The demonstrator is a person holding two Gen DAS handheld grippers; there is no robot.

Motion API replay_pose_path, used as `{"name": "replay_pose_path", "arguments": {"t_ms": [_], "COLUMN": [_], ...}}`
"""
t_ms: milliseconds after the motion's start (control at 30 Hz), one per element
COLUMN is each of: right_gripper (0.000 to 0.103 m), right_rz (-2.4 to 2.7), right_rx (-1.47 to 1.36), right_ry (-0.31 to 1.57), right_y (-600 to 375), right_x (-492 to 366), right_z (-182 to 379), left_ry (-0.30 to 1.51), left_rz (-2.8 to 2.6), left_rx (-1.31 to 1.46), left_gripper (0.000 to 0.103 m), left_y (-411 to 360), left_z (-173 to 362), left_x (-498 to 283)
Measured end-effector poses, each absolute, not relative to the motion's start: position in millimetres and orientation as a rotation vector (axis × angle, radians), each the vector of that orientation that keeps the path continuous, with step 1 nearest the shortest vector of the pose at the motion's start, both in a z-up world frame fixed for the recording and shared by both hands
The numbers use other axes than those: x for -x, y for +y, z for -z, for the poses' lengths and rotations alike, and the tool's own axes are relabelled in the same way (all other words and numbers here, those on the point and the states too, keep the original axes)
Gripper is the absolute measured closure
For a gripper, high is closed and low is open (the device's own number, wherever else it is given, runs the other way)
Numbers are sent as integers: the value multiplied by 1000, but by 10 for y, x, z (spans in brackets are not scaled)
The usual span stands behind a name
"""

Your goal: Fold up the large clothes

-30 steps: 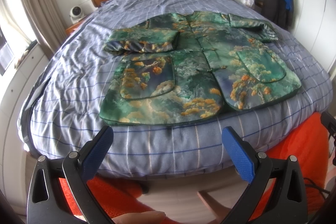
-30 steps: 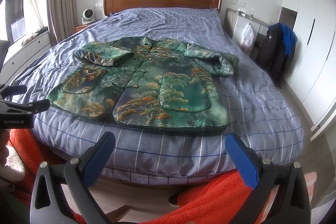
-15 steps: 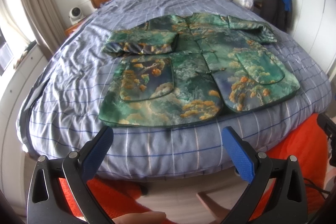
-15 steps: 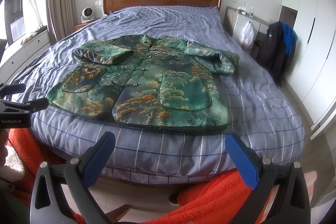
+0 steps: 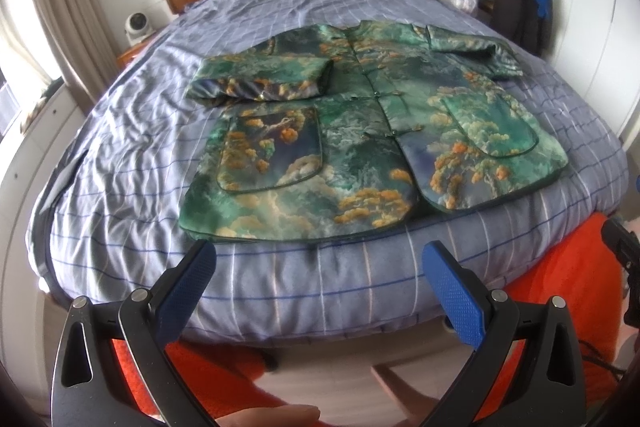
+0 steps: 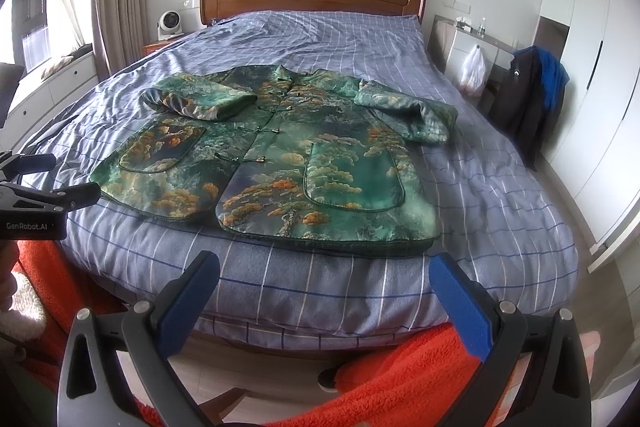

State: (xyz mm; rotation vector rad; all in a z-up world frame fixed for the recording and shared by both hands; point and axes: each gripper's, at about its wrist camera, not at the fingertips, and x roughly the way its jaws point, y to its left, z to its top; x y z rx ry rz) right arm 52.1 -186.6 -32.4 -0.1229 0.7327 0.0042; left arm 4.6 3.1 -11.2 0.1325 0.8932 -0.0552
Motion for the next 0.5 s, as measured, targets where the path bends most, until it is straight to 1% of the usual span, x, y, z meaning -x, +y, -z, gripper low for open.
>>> {"name": "replay_pose_path", "arguments": {"t_ms": [500], "right_gripper": [0], "right_rz": [9], "right_rx": [144], "right_ry": [711], "right_y": [-1859], "right_x": [-518], "right_z": [333], "left_ry": [895], "left_rz": [53], "left_rx": [-135], "left_gripper": [0], "left_y": [3], "left_z": [120], "left_x": [-50]}}
